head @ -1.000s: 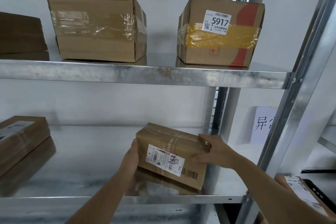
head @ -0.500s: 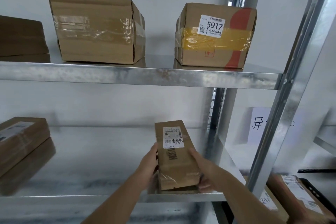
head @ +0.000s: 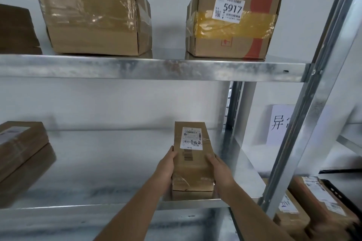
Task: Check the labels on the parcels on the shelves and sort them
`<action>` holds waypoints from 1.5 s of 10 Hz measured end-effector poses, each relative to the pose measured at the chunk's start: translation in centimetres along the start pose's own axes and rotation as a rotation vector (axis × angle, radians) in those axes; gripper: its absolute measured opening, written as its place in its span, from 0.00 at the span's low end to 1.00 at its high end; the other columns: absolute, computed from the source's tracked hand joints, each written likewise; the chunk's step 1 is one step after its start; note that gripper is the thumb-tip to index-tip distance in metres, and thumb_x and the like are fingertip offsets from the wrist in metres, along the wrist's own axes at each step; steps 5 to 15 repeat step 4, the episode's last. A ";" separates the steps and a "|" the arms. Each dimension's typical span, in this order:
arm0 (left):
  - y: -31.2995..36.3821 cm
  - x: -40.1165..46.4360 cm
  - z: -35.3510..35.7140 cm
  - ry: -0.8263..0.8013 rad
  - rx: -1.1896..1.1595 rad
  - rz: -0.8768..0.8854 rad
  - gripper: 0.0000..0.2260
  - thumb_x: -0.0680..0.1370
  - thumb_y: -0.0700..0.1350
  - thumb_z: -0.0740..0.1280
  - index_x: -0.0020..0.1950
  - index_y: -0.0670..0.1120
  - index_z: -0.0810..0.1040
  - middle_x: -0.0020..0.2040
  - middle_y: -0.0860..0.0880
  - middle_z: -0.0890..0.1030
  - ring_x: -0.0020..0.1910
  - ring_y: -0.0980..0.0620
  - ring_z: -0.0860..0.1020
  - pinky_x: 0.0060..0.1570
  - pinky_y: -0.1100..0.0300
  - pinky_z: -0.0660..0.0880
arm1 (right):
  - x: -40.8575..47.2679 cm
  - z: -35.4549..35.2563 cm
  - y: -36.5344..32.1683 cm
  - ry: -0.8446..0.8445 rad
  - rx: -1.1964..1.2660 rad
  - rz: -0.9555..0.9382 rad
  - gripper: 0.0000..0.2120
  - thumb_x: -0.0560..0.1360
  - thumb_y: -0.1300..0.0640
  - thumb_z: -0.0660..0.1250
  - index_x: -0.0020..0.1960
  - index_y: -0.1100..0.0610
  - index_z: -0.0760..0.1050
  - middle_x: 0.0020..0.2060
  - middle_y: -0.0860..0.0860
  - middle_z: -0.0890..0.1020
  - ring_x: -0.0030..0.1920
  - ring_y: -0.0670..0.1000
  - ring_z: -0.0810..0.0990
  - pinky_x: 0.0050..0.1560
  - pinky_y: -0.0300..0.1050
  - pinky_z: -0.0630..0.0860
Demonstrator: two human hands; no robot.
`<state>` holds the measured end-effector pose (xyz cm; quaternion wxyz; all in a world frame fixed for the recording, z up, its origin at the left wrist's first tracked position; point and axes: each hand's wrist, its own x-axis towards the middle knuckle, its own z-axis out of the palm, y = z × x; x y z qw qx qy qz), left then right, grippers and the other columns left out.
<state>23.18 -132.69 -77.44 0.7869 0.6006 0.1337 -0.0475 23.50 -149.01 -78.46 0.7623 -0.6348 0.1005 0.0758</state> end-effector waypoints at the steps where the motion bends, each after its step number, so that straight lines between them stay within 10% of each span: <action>1: -0.9 1.1 0.0 0.019 -0.079 -0.034 0.10 0.85 0.49 0.62 0.55 0.56 0.84 0.45 0.48 0.88 0.41 0.48 0.87 0.48 0.49 0.81 | 0.6 0.0 0.6 0.005 0.019 -0.007 0.09 0.83 0.48 0.62 0.60 0.46 0.78 0.54 0.52 0.85 0.57 0.57 0.83 0.61 0.59 0.80; 4: -1.3 2.2 -0.8 -0.006 0.095 -0.017 0.16 0.82 0.59 0.61 0.65 0.55 0.78 0.60 0.50 0.85 0.55 0.51 0.85 0.59 0.48 0.79 | 0.3 0.5 0.5 0.099 -0.064 0.018 0.14 0.81 0.46 0.65 0.65 0.45 0.77 0.57 0.48 0.85 0.59 0.54 0.82 0.65 0.59 0.77; 15: -1.3 2.2 -0.8 -0.006 0.095 -0.017 0.16 0.82 0.59 0.61 0.65 0.55 0.78 0.60 0.50 0.85 0.55 0.51 0.85 0.59 0.48 0.79 | 0.3 0.5 0.5 0.099 -0.064 0.018 0.14 0.81 0.46 0.65 0.65 0.45 0.77 0.57 0.48 0.85 0.59 0.54 0.82 0.65 0.59 0.77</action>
